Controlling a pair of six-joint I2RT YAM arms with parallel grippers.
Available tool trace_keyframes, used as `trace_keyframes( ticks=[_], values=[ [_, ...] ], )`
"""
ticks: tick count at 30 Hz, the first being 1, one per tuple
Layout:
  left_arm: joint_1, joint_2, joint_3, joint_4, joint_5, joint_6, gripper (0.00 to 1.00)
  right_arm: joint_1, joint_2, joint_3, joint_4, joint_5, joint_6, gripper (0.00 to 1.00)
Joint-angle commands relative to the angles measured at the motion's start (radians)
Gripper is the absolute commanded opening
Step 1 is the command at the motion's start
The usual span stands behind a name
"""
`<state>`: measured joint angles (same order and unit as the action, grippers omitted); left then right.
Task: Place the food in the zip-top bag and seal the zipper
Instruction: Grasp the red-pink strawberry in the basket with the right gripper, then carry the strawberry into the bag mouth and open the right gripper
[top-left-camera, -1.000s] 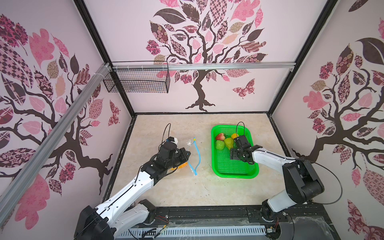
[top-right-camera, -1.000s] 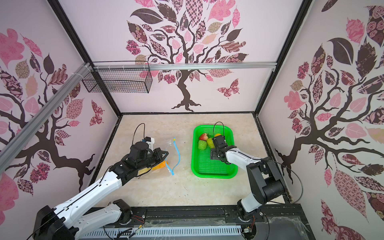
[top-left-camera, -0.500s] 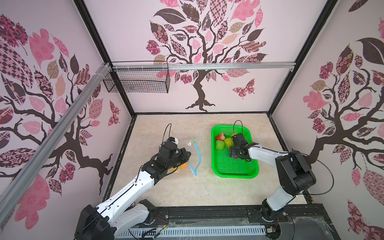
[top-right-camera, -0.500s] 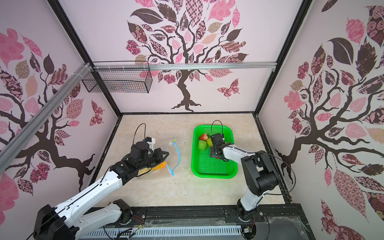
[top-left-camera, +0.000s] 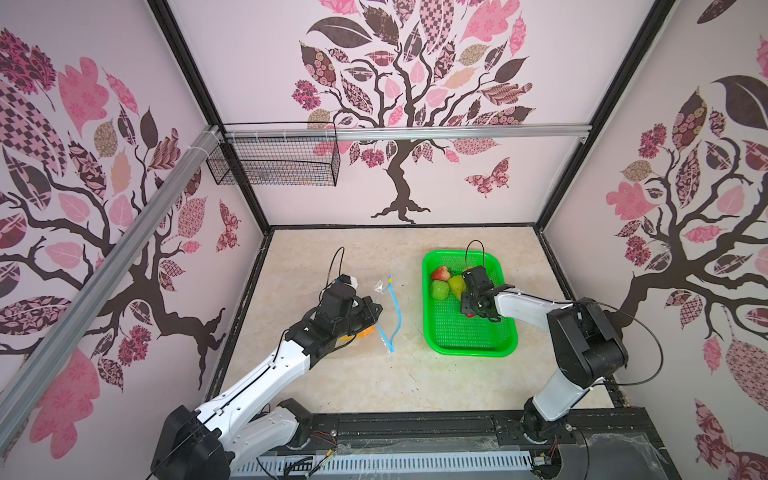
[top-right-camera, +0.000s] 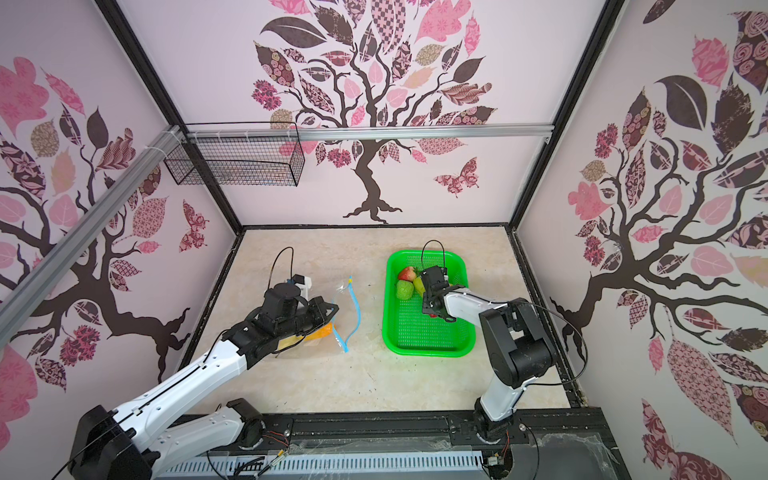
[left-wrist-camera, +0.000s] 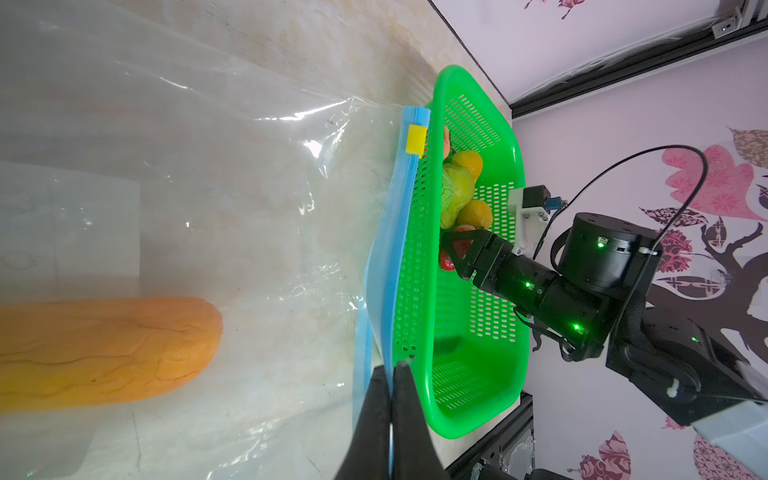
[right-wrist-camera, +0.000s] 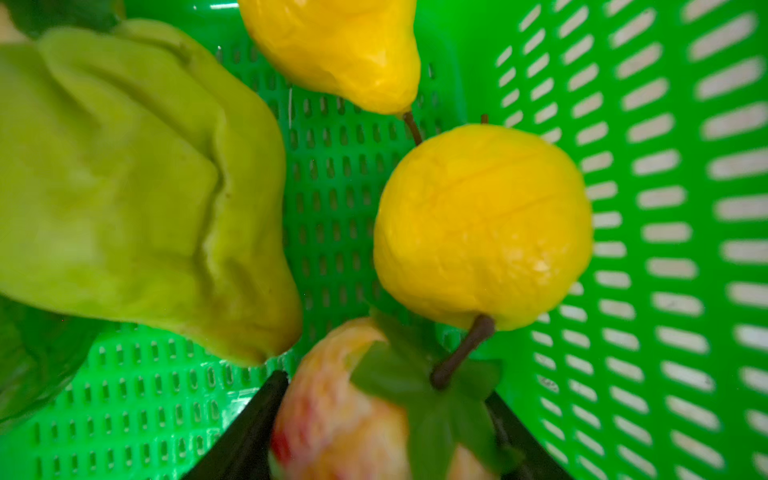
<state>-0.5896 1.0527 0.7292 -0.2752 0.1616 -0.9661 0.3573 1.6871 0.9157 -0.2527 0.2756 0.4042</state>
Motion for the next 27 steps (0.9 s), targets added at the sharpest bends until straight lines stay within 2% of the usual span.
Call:
trace_keyframes(
  ticks=[1,8,12,20,24,27],
  values=[
    [0.003,0.001,-0.019,0.004,-0.004,0.016,0.00,-0.004,-0.033,0.007,-0.023,-0.005,0.001,0.56],
    [0.004,0.000,-0.020,0.006,-0.004,0.013,0.00,-0.004,-0.127,-0.019,-0.081,-0.065,-0.023,0.56],
    [0.003,0.004,-0.020,0.013,0.002,0.017,0.00,-0.003,-0.222,-0.053,-0.116,-0.148,-0.050,0.56],
    [0.004,0.036,-0.004,0.037,0.064,0.044,0.00,-0.001,-0.435,-0.074,-0.131,-0.438,-0.078,0.55],
    [0.001,0.058,0.014,0.043,0.094,0.056,0.00,0.015,-0.490,-0.062,-0.088,-0.579,-0.055,0.54],
    [-0.001,0.061,0.024,0.042,0.107,0.063,0.00,0.051,-0.503,-0.054,-0.038,-0.643,-0.045,0.54]
  ],
)
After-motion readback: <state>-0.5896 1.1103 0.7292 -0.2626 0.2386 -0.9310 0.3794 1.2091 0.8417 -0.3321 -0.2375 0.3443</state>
